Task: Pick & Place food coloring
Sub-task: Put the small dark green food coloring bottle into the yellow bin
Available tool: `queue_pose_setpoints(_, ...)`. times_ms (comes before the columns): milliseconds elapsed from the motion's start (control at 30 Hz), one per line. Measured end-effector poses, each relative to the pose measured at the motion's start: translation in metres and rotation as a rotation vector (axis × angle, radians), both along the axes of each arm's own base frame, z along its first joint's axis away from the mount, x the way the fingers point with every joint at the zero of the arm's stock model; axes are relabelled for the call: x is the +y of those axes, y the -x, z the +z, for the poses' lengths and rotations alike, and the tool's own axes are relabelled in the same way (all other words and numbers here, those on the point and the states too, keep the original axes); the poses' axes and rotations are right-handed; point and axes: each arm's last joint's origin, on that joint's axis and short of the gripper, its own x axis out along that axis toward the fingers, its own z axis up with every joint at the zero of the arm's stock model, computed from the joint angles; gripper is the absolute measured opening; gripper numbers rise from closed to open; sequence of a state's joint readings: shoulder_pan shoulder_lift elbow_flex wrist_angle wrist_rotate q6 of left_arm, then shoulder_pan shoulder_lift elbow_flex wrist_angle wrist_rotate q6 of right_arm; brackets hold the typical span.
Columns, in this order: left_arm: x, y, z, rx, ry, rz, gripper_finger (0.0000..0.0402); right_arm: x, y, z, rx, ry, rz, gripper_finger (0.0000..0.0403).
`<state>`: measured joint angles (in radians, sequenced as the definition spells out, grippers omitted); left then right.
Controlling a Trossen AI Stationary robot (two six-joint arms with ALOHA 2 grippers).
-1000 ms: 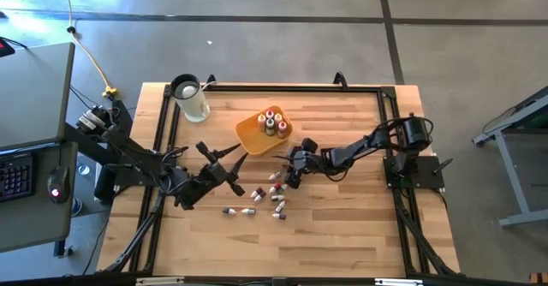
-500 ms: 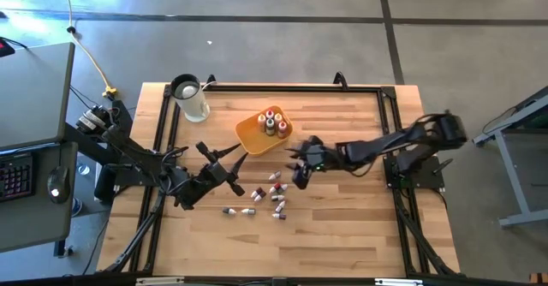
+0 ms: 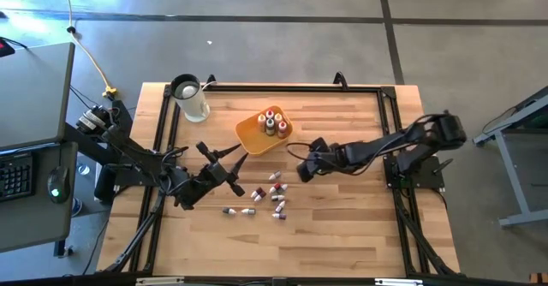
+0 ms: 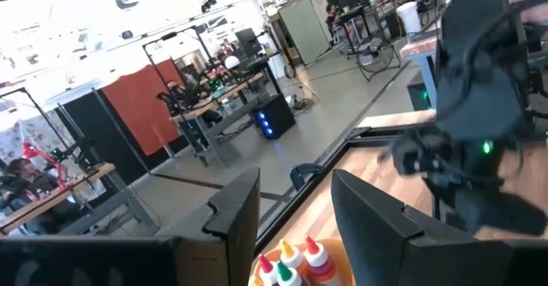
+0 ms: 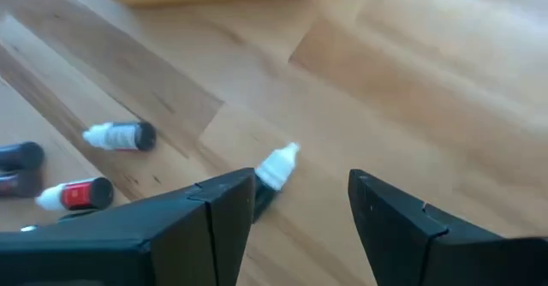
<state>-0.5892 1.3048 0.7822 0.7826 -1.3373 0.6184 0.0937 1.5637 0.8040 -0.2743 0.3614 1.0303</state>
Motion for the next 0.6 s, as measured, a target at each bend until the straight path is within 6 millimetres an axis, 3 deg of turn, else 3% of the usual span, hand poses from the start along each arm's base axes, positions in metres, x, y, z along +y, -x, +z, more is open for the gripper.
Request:
queue_pose_setpoints(267,0.0,0.0,0.0,-0.003,0.004,-0.001,0.0144,0.001,-0.015,-0.03,-0.003,-0.099,-0.034,0.0184)
queue_pose_setpoints(600,0.0,0.0,0.0,-0.001,0.001,-0.002,0.0144,0.0,-0.019,-0.044,0.015,-0.056,-0.067,0.018)
